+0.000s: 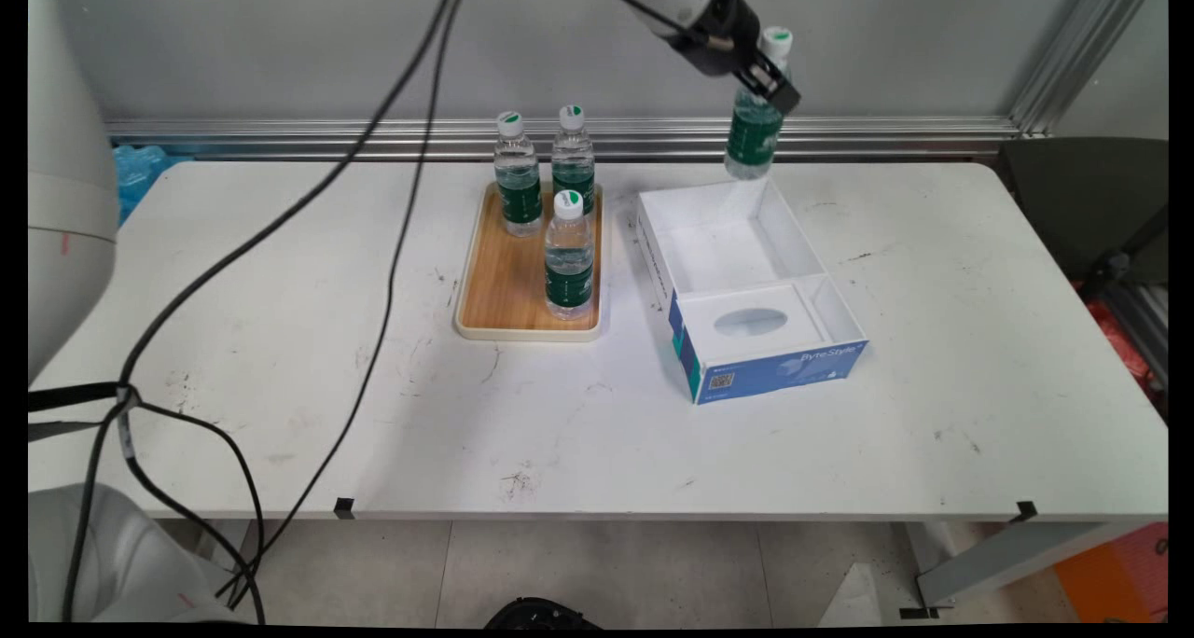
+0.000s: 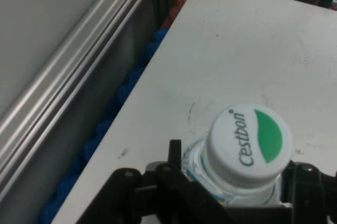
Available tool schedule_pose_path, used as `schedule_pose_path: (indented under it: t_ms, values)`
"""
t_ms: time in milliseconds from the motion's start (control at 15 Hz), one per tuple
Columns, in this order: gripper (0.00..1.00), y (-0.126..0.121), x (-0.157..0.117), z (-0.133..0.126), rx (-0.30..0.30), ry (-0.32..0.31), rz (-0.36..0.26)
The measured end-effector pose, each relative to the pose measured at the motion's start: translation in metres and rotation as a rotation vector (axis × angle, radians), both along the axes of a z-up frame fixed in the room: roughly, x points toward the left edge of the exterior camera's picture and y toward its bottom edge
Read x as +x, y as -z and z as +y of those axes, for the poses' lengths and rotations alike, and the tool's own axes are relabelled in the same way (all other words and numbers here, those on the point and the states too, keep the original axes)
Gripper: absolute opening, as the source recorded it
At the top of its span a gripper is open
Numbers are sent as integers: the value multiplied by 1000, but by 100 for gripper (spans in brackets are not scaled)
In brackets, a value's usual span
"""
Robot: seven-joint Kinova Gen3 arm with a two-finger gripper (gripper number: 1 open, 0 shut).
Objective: Place the picked object on the tray
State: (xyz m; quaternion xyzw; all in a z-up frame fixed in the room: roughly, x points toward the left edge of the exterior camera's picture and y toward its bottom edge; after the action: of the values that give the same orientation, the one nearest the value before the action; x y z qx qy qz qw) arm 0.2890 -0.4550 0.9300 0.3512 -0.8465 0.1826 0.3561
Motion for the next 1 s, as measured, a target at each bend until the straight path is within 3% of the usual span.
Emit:
schedule_pose_path:
  t_ms: [533, 1000]
  values:
    - [0, -70, 62, 56, -8, 13, -44]
    - [0, -106, 142, 123, 60, -4, -88]
